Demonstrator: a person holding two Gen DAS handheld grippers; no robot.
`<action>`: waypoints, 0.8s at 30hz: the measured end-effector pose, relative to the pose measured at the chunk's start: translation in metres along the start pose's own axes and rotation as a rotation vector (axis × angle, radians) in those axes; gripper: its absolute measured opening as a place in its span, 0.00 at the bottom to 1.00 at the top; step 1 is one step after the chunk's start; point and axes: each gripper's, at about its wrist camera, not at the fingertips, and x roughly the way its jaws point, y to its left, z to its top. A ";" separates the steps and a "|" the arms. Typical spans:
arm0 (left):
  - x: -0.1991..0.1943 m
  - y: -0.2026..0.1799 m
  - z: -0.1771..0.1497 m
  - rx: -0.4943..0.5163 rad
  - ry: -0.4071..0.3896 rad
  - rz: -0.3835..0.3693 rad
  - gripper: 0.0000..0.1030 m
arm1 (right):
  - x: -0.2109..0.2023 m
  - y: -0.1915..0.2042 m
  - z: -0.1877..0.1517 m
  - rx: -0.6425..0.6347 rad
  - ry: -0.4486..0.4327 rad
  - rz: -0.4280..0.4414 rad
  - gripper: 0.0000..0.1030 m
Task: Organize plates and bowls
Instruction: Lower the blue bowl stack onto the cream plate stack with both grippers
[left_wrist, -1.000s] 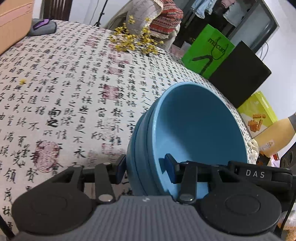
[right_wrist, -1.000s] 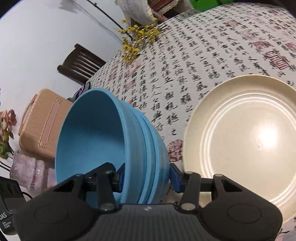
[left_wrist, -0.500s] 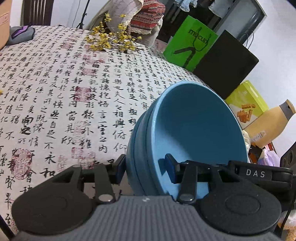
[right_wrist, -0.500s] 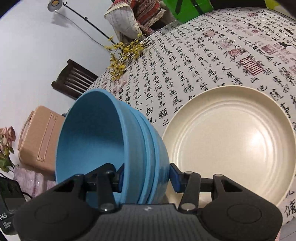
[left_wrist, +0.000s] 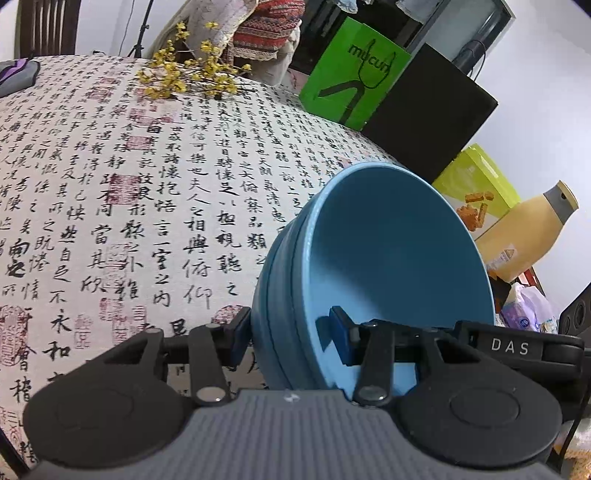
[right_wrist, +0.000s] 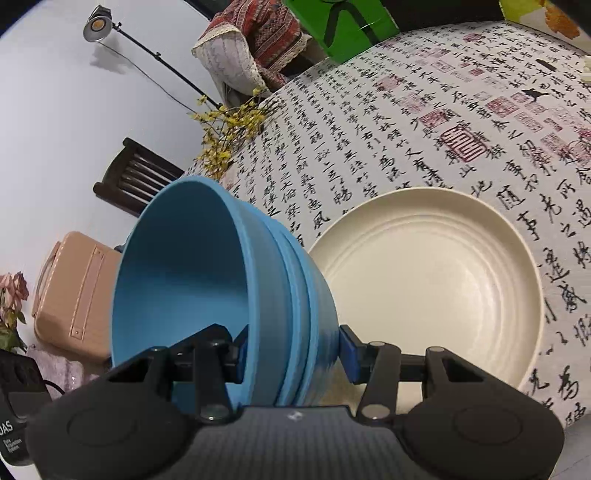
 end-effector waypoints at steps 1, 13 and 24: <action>0.002 -0.002 0.000 0.002 0.002 -0.002 0.44 | -0.001 -0.002 0.000 0.002 -0.002 -0.003 0.46; 0.023 -0.022 -0.002 0.020 0.039 -0.027 0.44 | -0.010 -0.027 0.007 0.027 -0.011 -0.030 0.46; 0.042 -0.036 -0.006 0.034 0.066 -0.036 0.44 | -0.014 -0.049 0.012 0.040 -0.015 -0.046 0.46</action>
